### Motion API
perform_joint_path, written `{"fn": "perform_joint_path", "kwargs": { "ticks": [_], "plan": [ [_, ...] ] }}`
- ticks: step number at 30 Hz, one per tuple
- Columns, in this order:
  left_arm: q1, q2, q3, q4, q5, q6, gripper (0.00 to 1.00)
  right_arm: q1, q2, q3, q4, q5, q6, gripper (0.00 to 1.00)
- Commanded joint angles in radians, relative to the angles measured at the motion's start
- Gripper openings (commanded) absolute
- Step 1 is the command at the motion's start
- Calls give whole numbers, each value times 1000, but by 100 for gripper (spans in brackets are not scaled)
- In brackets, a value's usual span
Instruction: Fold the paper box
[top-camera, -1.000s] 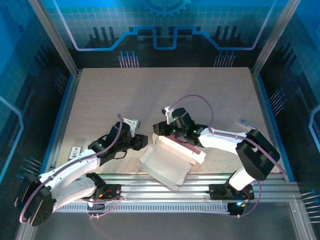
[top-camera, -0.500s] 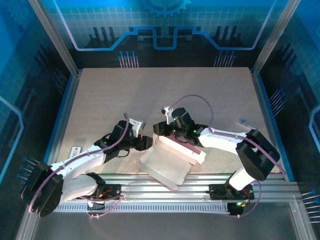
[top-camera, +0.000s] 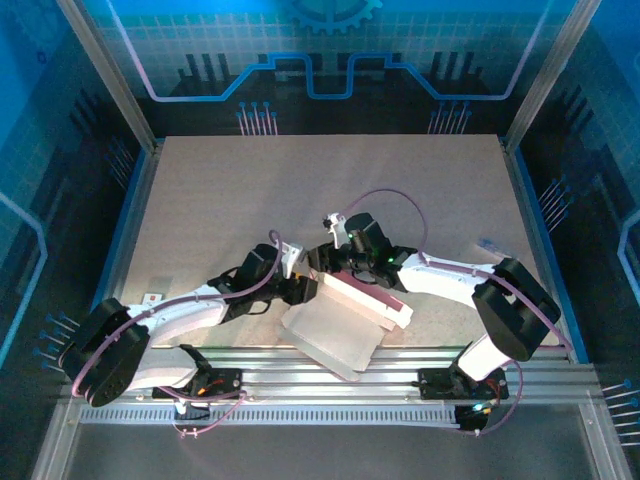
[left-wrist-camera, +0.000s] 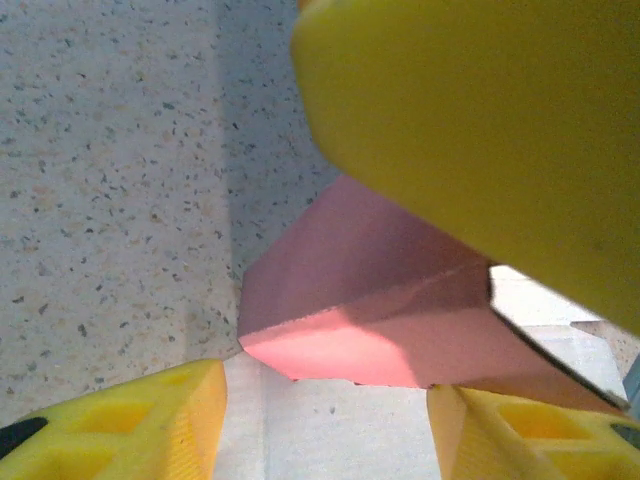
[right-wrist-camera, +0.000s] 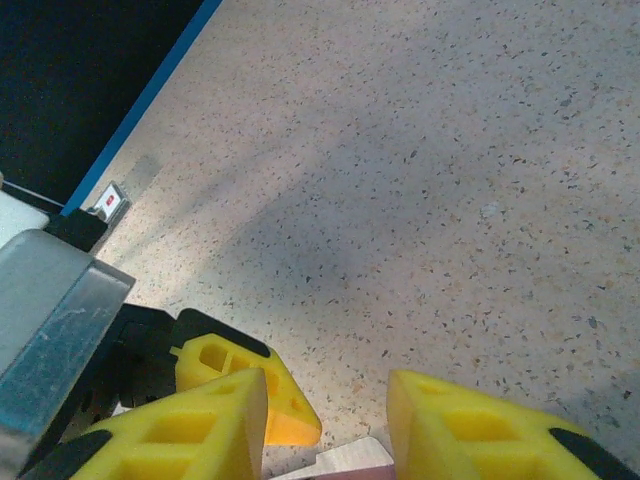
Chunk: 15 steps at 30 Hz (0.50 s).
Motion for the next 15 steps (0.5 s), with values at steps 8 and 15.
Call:
{"fn": "perform_joint_path", "kwargs": {
  "ticks": [8, 15],
  "plan": [
    [-6, 24, -4, 146, -27, 17, 53, -53, 20, 26, -157, -118, 13, 34],
    [-7, -38, -8, 104, 78, 9, 58, -49, 19, 17, -178, -55, 7, 30]
  ]
}}
